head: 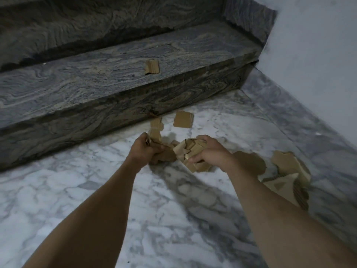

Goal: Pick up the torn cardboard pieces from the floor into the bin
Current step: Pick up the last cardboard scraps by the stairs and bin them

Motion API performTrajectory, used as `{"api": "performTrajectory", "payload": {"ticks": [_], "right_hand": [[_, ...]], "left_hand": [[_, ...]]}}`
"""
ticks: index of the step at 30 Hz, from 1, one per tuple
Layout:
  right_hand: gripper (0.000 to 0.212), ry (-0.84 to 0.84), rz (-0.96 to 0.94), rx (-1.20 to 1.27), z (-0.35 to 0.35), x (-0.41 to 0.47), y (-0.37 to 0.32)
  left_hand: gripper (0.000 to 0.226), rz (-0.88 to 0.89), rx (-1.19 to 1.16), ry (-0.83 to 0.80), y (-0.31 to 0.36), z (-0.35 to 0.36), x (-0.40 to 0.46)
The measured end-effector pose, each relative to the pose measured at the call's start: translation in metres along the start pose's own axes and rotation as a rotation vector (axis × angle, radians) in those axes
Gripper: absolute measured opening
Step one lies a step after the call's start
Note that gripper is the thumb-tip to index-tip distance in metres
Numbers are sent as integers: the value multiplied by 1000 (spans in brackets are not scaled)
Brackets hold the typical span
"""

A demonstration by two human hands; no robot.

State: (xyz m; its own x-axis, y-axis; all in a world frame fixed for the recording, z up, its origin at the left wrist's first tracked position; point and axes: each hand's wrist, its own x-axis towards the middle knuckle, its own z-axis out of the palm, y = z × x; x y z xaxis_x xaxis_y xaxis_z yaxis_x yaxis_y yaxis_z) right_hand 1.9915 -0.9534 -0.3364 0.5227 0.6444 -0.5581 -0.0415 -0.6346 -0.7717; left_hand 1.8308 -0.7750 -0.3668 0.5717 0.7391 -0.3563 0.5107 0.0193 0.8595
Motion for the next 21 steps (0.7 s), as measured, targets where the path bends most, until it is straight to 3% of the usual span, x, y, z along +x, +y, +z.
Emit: {"api": "performTrajectory", "payload": {"ticks": [6, 9, 13, 15, 18, 21], "right_hand": [[111, -76, -91, -413, 38, 30, -17], [91, -66, -73, -582, 46, 40, -22], [60, -41, -60, -772, 52, 51, -26], [55, -64, -47, -809, 52, 55, -31], [43, -57, -55, -803, 40, 63, -40], [73, -1, -21, -691, 14, 74, -43]], "left_hand": [[45, -50, 39, 125, -4, -22, 5], [54, -74, -6, 159, 6, -26, 20], [87, -13, 39, 157, -3, -20, 77], [82, -9, 115, 124, 5, -12, 90], [57, -6, 306, 93, 29, 3, 79], [32, 0, 483, 139, 26, 15, 83]]}}
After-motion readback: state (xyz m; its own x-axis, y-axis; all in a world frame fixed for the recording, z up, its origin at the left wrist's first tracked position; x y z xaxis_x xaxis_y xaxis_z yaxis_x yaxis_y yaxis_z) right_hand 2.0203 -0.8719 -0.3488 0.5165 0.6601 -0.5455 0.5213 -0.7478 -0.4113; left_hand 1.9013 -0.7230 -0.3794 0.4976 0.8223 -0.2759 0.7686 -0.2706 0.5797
